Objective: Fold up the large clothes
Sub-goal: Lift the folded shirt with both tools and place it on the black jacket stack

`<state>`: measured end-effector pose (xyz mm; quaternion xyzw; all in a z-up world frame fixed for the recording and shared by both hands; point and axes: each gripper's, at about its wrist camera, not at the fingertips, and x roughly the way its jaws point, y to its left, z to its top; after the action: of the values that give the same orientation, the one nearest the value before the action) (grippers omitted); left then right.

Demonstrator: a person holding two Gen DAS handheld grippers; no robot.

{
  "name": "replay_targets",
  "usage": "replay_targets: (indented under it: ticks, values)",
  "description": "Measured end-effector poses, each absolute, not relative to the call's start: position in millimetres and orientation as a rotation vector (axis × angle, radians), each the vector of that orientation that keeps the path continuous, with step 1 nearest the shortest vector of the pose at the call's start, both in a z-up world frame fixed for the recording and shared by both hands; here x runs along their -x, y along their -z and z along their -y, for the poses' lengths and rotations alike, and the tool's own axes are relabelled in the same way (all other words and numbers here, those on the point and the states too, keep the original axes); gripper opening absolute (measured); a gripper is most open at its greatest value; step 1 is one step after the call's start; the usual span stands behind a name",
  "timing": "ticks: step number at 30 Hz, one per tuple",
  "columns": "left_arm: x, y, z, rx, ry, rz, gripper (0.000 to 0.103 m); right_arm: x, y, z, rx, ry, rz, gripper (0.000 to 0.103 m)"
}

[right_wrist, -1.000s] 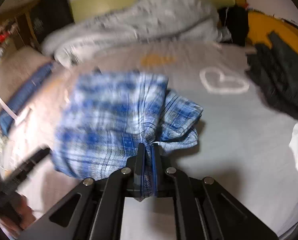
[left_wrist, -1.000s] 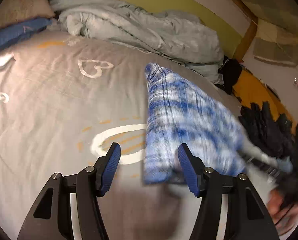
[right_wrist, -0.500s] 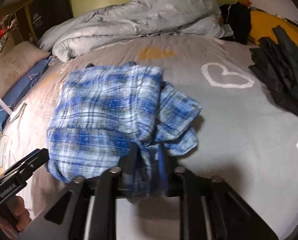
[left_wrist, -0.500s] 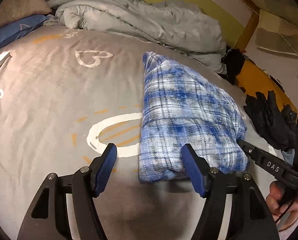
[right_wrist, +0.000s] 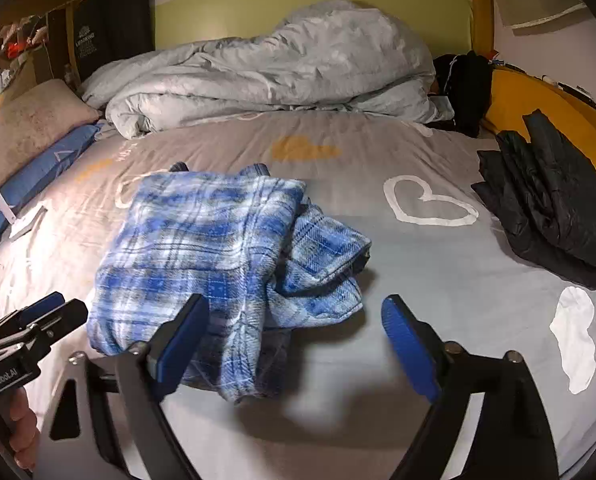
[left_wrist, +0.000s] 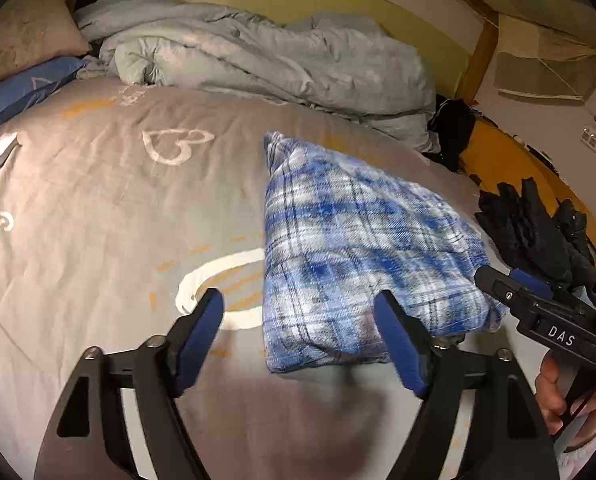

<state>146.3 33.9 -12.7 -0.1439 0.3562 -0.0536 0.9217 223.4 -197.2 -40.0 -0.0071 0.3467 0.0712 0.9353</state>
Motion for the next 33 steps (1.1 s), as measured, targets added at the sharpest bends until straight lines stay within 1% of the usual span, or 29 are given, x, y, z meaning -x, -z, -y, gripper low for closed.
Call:
replay_targets:
  ticks: [2, 3, 5, 6, 9, 12, 17, 19, 21, 23, 26, 27, 28, 29, 30, 31, 32, 33]
  values:
    - [-143.7, 7.3, -36.0, 0.308, 0.118, -0.696, 0.088, -223.0, 39.4, 196.2, 0.025, -0.147, -0.706, 0.094]
    - [-142.0, 4.2, -37.7, 0.320, 0.120, -0.670, 0.093, -223.1, 39.2, 196.9, 0.020, -0.148, -0.706, 0.097]
    - [-139.7, -2.0, -40.6, 0.340, 0.131, -0.631, 0.099, -224.6, 38.2, 203.1, -0.041, -0.169, -0.705, 0.099]
    - [-140.3, -4.3, -41.3, 0.345, 0.140, -0.624, 0.102, -225.9, 38.3, 206.2, -0.077, -0.181, -0.708, 0.102]
    - [-147.5, -9.1, -41.9, 0.355, 0.166, -0.629, 0.103, -231.2, 41.4, 223.4, -0.230, -0.195, -0.723, 0.103]
    - [-166.3, -4.5, -41.0, 0.379, 0.191, -0.687, 0.103, -238.5, 47.7, 232.4, -0.280, -0.134, -0.739, 0.103]
    - [-211.3, 25.5, -54.1, 0.539, 0.192, -0.857, 0.101, -252.1, 60.4, 235.7, -0.384, -0.231, -0.766, 0.103]
    - [-218.7, 38.4, -60.2, 0.599, 0.214, -0.892, 0.097, -259.8, 68.8, 231.0, -0.427, -0.299, -0.797, 0.103]
    - [-225.3, 50.7, -60.0, 0.660, 0.284, -0.932, 0.089, -267.8, 80.7, 223.8, -0.461, -0.368, -0.850, 0.102]
    - [-231.2, 66.4, -59.6, 0.753, 0.376, -0.982, 0.082, -272.8, 94.1, 216.6, -0.494, -0.398, -0.892, 0.096]
    - [-231.5, 70.7, -59.1, 0.757, 0.380, -0.980, 0.076, -274.3, 103.4, 214.0, -0.518, -0.347, -0.887, 0.095]
    - [-231.5, 70.0, -58.1, 0.748, 0.377, -0.979, 0.072, -275.1, 104.4, 211.8, -0.517, -0.352, -0.882, 0.090]
    - [-231.1, 69.6, -56.8, 0.742, 0.374, -0.983, 0.067, -275.9, 105.2, 208.1, -0.517, -0.377, -0.883, 0.074]
    - [-231.0, 69.3, -56.2, 0.740, 0.374, -0.984, 0.057, -277.8, 105.8, 206.3, -0.524, -0.405, -0.891, 0.068]
    - [-230.0, 68.5, -56.8, 0.745, 0.385, -0.977, 0.049, -277.2, 104.7, 204.4, -0.522, -0.407, -0.891, 0.061]
    - [-227.7, 64.8, -56.1, 0.737, 0.399, -0.963, 0.045, -276.5, 101.9, 203.4, -0.515, -0.417, -0.883, 0.053]
    - [-226.3, 60.6, -53.7, 0.714, 0.408, -0.949, 0.037, -274.5, 98.0, 200.9, -0.496, -0.425, -0.872, 0.051]
    - [-224.4, 54.4, -49.9, 0.676, 0.413, -0.935, 0.034, -272.5, 92.6, 198.6, -0.471, -0.423, -0.861, 0.047]
